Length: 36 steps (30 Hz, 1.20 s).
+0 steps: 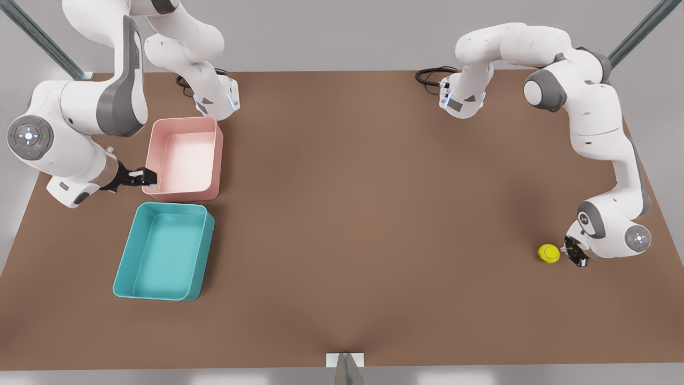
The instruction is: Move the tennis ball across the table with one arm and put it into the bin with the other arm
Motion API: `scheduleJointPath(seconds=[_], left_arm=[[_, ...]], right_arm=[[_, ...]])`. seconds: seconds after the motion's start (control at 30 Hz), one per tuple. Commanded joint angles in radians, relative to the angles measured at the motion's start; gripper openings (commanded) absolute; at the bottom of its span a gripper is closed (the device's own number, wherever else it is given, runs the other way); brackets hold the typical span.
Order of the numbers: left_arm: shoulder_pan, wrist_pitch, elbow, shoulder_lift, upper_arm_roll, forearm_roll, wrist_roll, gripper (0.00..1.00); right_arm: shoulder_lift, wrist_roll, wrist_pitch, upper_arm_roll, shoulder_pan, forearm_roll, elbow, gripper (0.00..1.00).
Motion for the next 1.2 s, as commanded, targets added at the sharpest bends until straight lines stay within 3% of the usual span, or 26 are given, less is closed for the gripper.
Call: scheduleJointPath(seconds=[0.0, 0.1, 0.2, 0.33, 0.43, 0.47, 0.5, 0.53, 0.57, 0.63, 0.67, 0.9, 0.93, 1.0, 1.03, 1.17], left_arm=[[-0.023, 0.002, 0.0, -0.007, -0.002, -0.007, 0.212, 0.21], [-0.112, 0.0, -0.081, -0.089, -0.067, -0.004, -0.167, 0.21], [-0.137, -0.053, -0.124, -0.165, -0.272, 0.101, -1.227, 0.21], [-0.143, -0.092, -0.115, -0.189, -0.29, 0.139, -1.249, 0.21], [-0.247, -0.274, -0.092, -0.361, -0.288, 0.096, -1.497, 0.21], [-0.282, -0.413, -0.046, -0.422, -0.285, 0.081, -1.575, 0.21], [-0.316, -0.665, 0.095, -0.481, -0.276, 0.044, -1.681, 0.21], [-0.324, -0.762, 0.162, -0.496, -0.275, 0.044, -1.743, 0.34], [-0.355, -0.792, 0.155, -0.548, -0.203, 0.038, -1.75, 1.0], [-0.414, -0.796, 0.129, -0.638, -0.095, -0.099, -2.191, 1.0], [-0.454, -0.796, 0.049, -0.723, -0.048, -0.103, -2.162, 1.0], [-0.451, -0.863, 0.04, -0.708, -0.101, -0.099, -2.001, 1.0], [-0.451, -0.848, 0.04, -0.682, -0.114, -0.097, -2.001, 1.0], [-0.439, -0.828, 0.04, -0.663, -0.114, -0.099, -1.933, 1.0], [-0.43, -0.822, 0.04, -0.657, -0.112, -0.099, -1.924, 1.0], [-0.424, -0.826, 0.04, -0.645, -0.112, -0.097, -1.919, 1.0]], right_arm=[[-0.001, 0.013, -0.001, -0.001, 0.0, 0.002, 0.0, 1.0], [-0.001, 0.013, -0.003, -0.001, 0.0, 0.004, -0.003, 1.0], [-0.001, 0.013, -0.003, -0.001, 0.0, 0.004, -0.006, 1.0], [-0.001, 0.014, -0.003, -0.001, 0.001, 0.004, -0.006, 1.0], [-0.001, 0.014, -0.003, -0.001, 0.001, 0.004, -0.006, 1.0], [-0.001, 0.014, -0.003, -0.001, 0.001, 0.004, -0.006, 1.0], [-0.001, 0.014, -0.003, -0.001, 0.001, 0.004, -0.006, 1.0], [-0.001, 0.014, -0.003, -0.001, 0.001, 0.004, -0.006, 1.0], [-0.001, 0.014, -0.003, -0.001, 0.001, 0.004, -0.007, 1.0], [-0.001, 0.014, -0.004, -0.001, 0.0, 0.005, -0.007, 1.0], [-0.001, 0.014, -0.004, -0.001, 0.0, 0.004, -0.007, 1.0], [0.036, 0.033, 0.011, 0.002, 0.008, 0.045, 0.004, 1.0], [0.091, 0.015, 0.048, 0.004, 0.012, 0.107, 0.039, 1.0], [0.395, 0.022, 0.158, 0.021, 0.07, 0.191, 0.336, 1.0], [0.489, 0.024, 0.282, 0.027, 0.077, 0.196, 0.405, 1.0], [0.653, 0.025, 0.72, 0.128, 0.077, 0.337, 0.402, 1.0]])
